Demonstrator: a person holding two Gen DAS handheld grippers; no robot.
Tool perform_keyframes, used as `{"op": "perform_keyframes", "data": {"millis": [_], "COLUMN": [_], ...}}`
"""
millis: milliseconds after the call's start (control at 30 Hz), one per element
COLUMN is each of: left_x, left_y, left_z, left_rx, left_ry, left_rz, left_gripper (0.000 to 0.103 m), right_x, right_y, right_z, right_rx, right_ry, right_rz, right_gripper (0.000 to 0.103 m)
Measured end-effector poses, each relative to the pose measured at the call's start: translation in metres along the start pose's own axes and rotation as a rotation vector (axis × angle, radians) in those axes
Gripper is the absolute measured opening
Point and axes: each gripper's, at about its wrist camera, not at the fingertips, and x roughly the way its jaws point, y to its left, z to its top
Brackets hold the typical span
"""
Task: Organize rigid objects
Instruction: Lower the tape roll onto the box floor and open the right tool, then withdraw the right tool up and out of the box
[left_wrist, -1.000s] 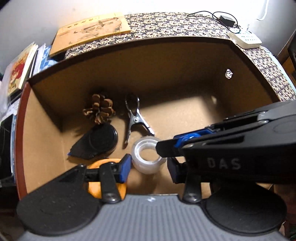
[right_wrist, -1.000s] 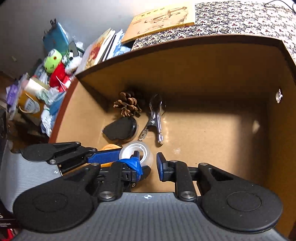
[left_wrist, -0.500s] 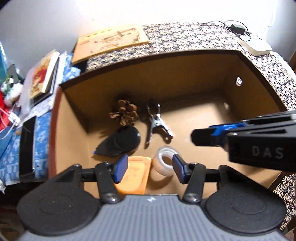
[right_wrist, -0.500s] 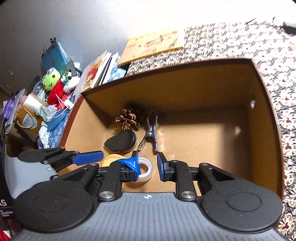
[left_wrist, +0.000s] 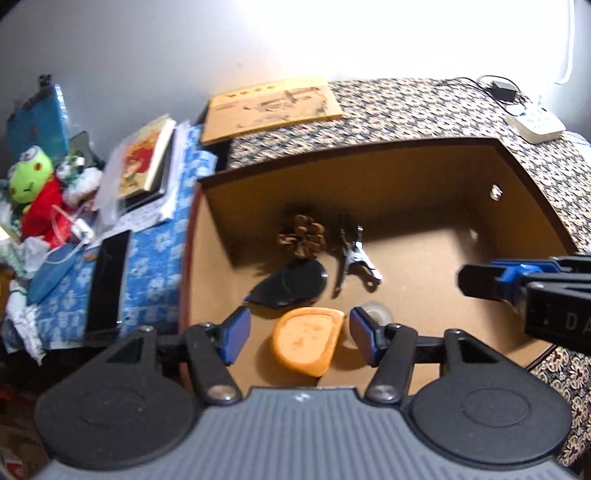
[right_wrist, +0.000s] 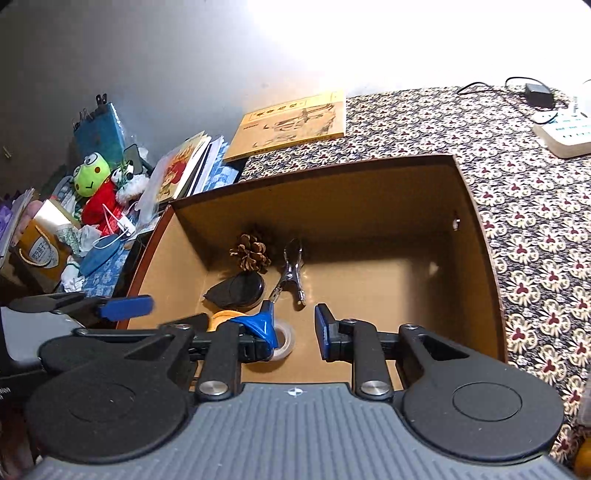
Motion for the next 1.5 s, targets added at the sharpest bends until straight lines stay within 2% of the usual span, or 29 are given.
{"op": "perform_keyframes", "data": {"millis": [233,533,933,1133,1500], "left_x": [-0.014,-0.035,-0.052,-0.054,-0.051], "left_y": [0.004,-0.001,-0.026,-0.038,-0.041], "left_z": [-0.005,-0.008,-0.011,-0.015,-0.017], "left_rx": [-0.043,-0.089,-0.13,-0.151,-0.136], "left_ry": [-0.015,-0.036,-0.047,-0.051,-0.053], "left_rz": [0.058,0.131,0.188,0.199,0.183], "left_gripper": [0.064,0.067,0.069,0.069,0.069], "right_x": [-0.008,-0.021,-0.036,-0.036,-0.034], "right_y": [0.001,0.0,-0.013,-0.019,-0.022], "right_z": [-0.004,-0.004,-0.005,-0.009,-0.012], "right_rx": [0.017,-0.042,-0.109,-0.153,-0.13], "right_ry": [0.006,-0.001,0.018,0.033,0.048], "right_rz": [-0.069,-0.126,-0.119,-0.12,-0.135], "right_gripper": [0.007,0.008,0.01,0.011,0.011]}}
